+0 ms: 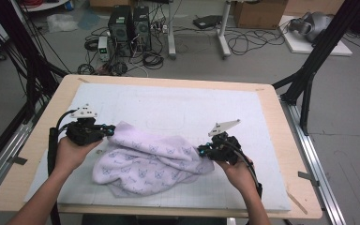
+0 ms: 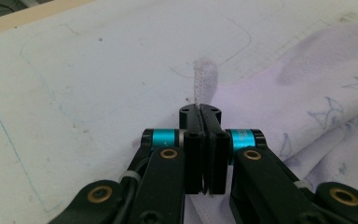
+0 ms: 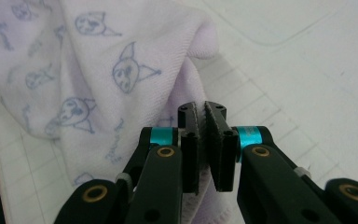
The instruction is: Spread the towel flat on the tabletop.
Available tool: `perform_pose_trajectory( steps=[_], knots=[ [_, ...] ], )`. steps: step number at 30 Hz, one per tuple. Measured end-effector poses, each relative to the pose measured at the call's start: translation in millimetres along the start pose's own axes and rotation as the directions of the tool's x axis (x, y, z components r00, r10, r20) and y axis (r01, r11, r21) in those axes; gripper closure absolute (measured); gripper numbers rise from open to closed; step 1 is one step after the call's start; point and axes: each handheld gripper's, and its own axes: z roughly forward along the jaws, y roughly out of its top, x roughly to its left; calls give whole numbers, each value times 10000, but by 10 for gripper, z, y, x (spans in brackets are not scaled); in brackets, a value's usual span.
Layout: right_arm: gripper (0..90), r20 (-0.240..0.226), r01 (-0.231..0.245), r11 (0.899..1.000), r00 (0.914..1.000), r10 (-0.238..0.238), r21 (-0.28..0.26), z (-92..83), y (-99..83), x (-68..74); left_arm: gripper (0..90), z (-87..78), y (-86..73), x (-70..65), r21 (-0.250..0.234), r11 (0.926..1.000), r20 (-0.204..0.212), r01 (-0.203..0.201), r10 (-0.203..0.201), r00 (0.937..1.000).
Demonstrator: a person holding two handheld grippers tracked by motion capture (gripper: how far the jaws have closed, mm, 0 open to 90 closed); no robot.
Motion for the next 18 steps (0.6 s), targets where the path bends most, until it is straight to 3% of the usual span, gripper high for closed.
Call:
perform_pose_trajectory(
  steps=[4, 6, 12, 16, 18],
  knots=[
    [814, -779, -18, 9981, 9969, 66, 608, 173, -165, 50, 877, 25, -172, 0, 310, 9995, 132, 86, -90, 9999],
    [768, -857, 172, 9975, 9963, -113, 687, 215, -181, 94, 877, 16, -233, 12, 434, 9990, 167, 96, -103, 9998],
    [661, -987, -164, 9993, 9950, 130, -332, 157, 20, 58, 877, -1, -256, 27, 430, 9990, 211, 152, -161, 9996],
    [586, -1326, -362, 9993, 9905, 358, -5, 350, 132, 56, 876, 11, -221, -2, 386, 9992, 273, 39, -50, 9996],
    [624, -1553, -373, 9989, 9870, 411, 274, 462, 148, 62, 876, 11, -214, -10, 386, 9993, 288, -3, -8, 9996]
  ],
)
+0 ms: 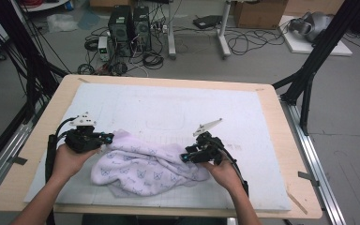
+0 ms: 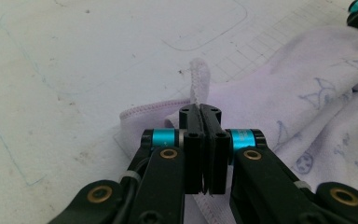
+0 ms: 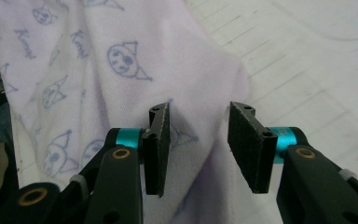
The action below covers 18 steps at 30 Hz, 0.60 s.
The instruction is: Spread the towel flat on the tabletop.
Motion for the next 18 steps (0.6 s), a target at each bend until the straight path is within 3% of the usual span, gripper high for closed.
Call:
perform_pose_trajectory(
  steps=[3, 6, 7, 8, 9, 10, 11, 14, 18],
  knots=[
    [842, -513, 241, 9989, 9984, -220, 408, 93, 18, 38, 876, 0, 4, 3, -1, 10000, 24, -9, 9, 10000],
    [857, -478, 299, 9989, 9985, -281, 374, 84, 38, 55, 876, -3, 18, 3, -88, 9999, 10, 89, -89, 10000],
    [859, -151, 251, 9997, 9996, -250, 31, -1, 57, 43, 876, -12, 52, -1, -228, 9997, -10, 102, -103, 9999],
    [859, -151, 251, 9997, 9996, -250, 31, -1, 57, 43, 877, -12, 52, -1, -228, 9997, -10, 102, -103, 9999],
    [860, 233, 146, 9989, 9996, -136, -450, -133, 78, 20, 876, -22, 106, -12, -360, 9993, -14, 77, -77, 10000],
    [860, 233, 146, 9989, 9996, -136, -450, -133, 78, 20, 876, -22, 106, -12, -360, 9993, -14, 77, -77, 10000],
    [861, 654, 203, 9961, 9978, -147, -861, -275, 105, 12, 876, -36, 167, -30, -518, 9986, -8, 46, -46, 10000],
    [861, 1166, 750, 9925, 9911, -635, -969, -412, 154, 96, 877, -49, 226, -62, -616, 9981, -29, -96, 94, 10000],
    [861, 1072, 1372, 9880, 9858, -1291, -713, -366, 149, 271, 876, -50, 168, -67, -379, 9992, -102, -134, 130, 9999]
  ],
)
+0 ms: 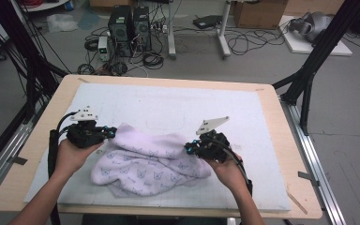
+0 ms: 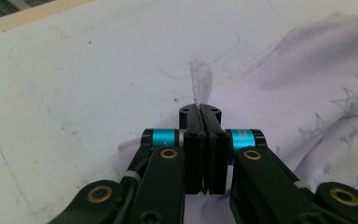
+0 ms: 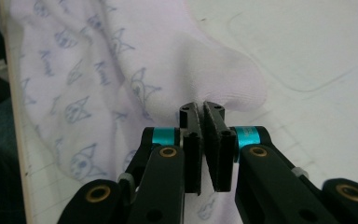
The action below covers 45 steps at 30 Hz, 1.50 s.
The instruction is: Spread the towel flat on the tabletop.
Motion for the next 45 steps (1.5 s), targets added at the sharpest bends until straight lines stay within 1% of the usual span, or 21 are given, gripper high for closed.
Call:
perform_pose_trajectory(
  steps=[2, 3, 4, 5, 8, 9, 11, 12, 14, 19, 23, 24, 26, 28, 31, 33, 35, 36, 37, 39, 45],
  knots=[
    [861, -134, 75, 9999, 9999, -74, 76, 45, -18, 45, 877, -7, -32, 9, 66, 10000, -11, 16, -16, 10000],
    [861, -517, 176, 9993, 9985, -159, 327, 171, -72, 136, 876, -15, -66, 14, 79, 9999, -39, 86, -85, 10000],
    [861, -517, 176, 9993, 9985, -159, 327, 171, -72, 136, 876, -30, -98, 25, 149, 9998, -50, 94, -93, 9999],
    [861, -879, 245, 9978, 9959, -190, 622, 319, -128, 231, 877, -61, -152, 42, 192, 9997, -71, 179, -178, 9998],
    [859, -1171, 450, 9955, 9925, -350, 836, 452, -170, 311, 877, -89, -190, 56, 242, 9996, -101, 172, -169, 9998],
    [847, -1301, 685, 9924, 9900, -550, 1018, 536, -180, 366, 877, -108, -214, 60, 329, 9994, -122, 128, -124, 9998],
    [780, -1340, 713, 9930, 9893, -584, 940, 523, -156, 370, 877, -111, -226, 61, 334, 9994, -151, 112, -107, 9998],
    [780, -1340, 713, 9930, 9893, -584, 940, 523, -156, 370, 877, -111, -226, 61, 334, 9994, -151, 112, -107, 9998],
    [730, -1329, 615, 9959, 9897, -524, 659, 402, -86, 327, 876, -109, -236, 67, 329, 9993, -178, 165, -159, 9997],
    [724, -891, 381, 9993, 9953, -380, -11, 138, 27, 160, 876, -95, -248, 88, 382, 9990, -169, 241, -235, 9996],
    [731, -567, 64, 9998, 9984, -75, -187, 52, 51, 24, 876, -86, -242, 92, 403, 9990, -161, 213, -207, 9997],
    [734, -336, -163, 9999, 9993, 161, -43, 70, 39, -77, 876, -83, -238, 89, 406, 9989, -178, 254, -247, 9995],
    [717, -241, -298, 9990, 9992, 306, 335, 147, 10, -139, 876, -73, -227, 93, 417, 9989, -159, 213, -206, 9997],
    [697, -258, -338, 9978, 9990, 354, 577, 197, -4, -152, 876, -69, -225, 90, 398, 9989, -168, 255, -248, 9996],
    [647, -440, -429, 9911, 9978, 488, 1261, 406, -80, -165, 876, -50, -219, 97, 419, 9989, -128, 204, -199, 9997],
    [654, -498, -507, 9863, 9970, 592, 1571, 509, -120, -172, 876, -35, -217, 90, 445, 9988, -108, 226, -221, 9997],
    [692, -529, -507, 9821, 9967, 612, 1815, 553, -127, -170, 876, -26, -217, 88, 443, 9988, -88, 209, -205, 9998],
    [848, -729, -261, 9781, 9965, 420, 2063, 600, -124, -151, 877, -12, -213, 81, 453, 9988, -68, 203, -200, 9998],
    [859, -782, -94, 9787, 9966, 260, 2051, 606, -115, -141, 876, -11, -210, 81, 450, 9988, -65, 198, -195, 9998],
    [866, -841, -106, 9820, 9961, 269, 1884, 576, -100, -132, 876, -10, -202, 80, 392, 9989, -54, 242, -241, 9997],
    [868, -139, -583, 9953, 9981, 595, 775, 222, -111, -236, 877, -29, -172, 89, 277, 9992, -80, 279, -277, 9996]
  ],
)
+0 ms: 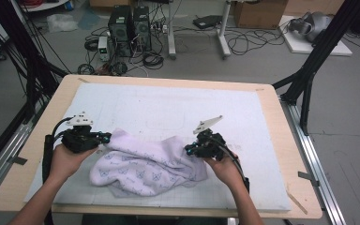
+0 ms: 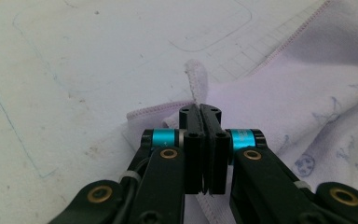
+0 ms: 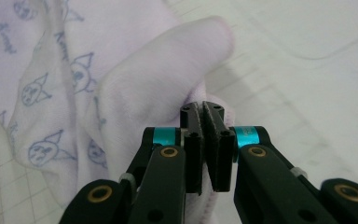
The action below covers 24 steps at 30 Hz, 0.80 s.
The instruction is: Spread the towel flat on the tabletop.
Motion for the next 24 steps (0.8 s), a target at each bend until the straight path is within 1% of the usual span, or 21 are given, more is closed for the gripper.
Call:
perform_pose_trajectory(
  steps=[1, 2, 3, 4, 6, 7, 9, 11, 12, 14, 18, 20, 21, 22, 23, 24],
  knots=[
    [867, 168, -86, 9999, 9998, 88, -123, -72, -8, -15, 877, 0, 5, 0, -12, 10000, 2, -25, 25, 10000],
    [867, 168, -86, 9999, 9998, 88, -123, -72, -8, -15, 876, 0, 5, 0, -12, 10000, 2, -25, 25, 10000],
    [867, 561, -139, 9994, 9983, 156, -309, -204, -21, -43, 877, 6, 13, -3, -43, 10000, -11, -15, 15, 10000],
    [867, 715, -129, 9992, 9973, 156, -377, -261, -31, -54, 876, 10, 15, -4, -52, 10000, -22, 6, -6, 10000],
    [867, 908, -195, 9991, 9956, 230, -385, -340, -64, -73, 877, 27, 19, -8, -50, 10000, -21, 46, -47, 10000],
    [867, 1027, -198, 9994, 9945, 227, -291, -359, -86, -78, 876, 35, 21, -7, -20, 10000, -5, 25, -25, 10000],
    [866, 963, -304, 9995, 9949, 313, -110, -347, -143, -90, 877, 44, 22, -10, -11, 10000, -26, 37, -37, 10000],
    [865, 1000, -322, 9990, 9946, 288, 324, -292, -194, -95, 877, 61, 26, -13, 36, 10000, -32, 13, -13, 10000],
    [865, 911, -305, 9987, 9955, 267, 398, -266, -213, -95, 877, 69, 28, -16, 23, 10000, -26, 40, -40, 10000],
    [865, 871, -244, 9992, 9960, 215, 326, -240, -223, -80, 877, 73, 39, -15, 27, 10000, -33, 22, -22, 10000],
    [865, 830, -136, 9999, 9965, 128, 93, -258, -165, -79, 876, 68, 98, 6, -20, 10000, -67, -14, 14, 10000],
    [866, 910, -187, 9998, 9957, 187, -8, -289, -121, -121, 877, 97, 203, 48, -35, 10000, -93, -48, 48, 9999],
    [866, 987, -202, 9998, 9949, 210, -95, -313, -90, -158, 877, 119, 259, 73, -144, 9999, -138, -16, 14, 9999],
    [868, 1042, -308, 9994, 9940, 324, -167, -343, -47, -206, 877, 146, 335, 103, -211, 9998, -283, -52, 46, 9996],
    [870, 1211, -328, 9993, 9920, 346, -166, -382, 15, -271, 877, 178, 438, 137, -343, 9992, -589, -208, 187, 9981],
    [872, 1456, -329, 9991, 9887, 366, -284, -436, 101, -354, 877, 211, 569, 177, -499, 9982, -951, -342, 293, 9950]
  ],
)
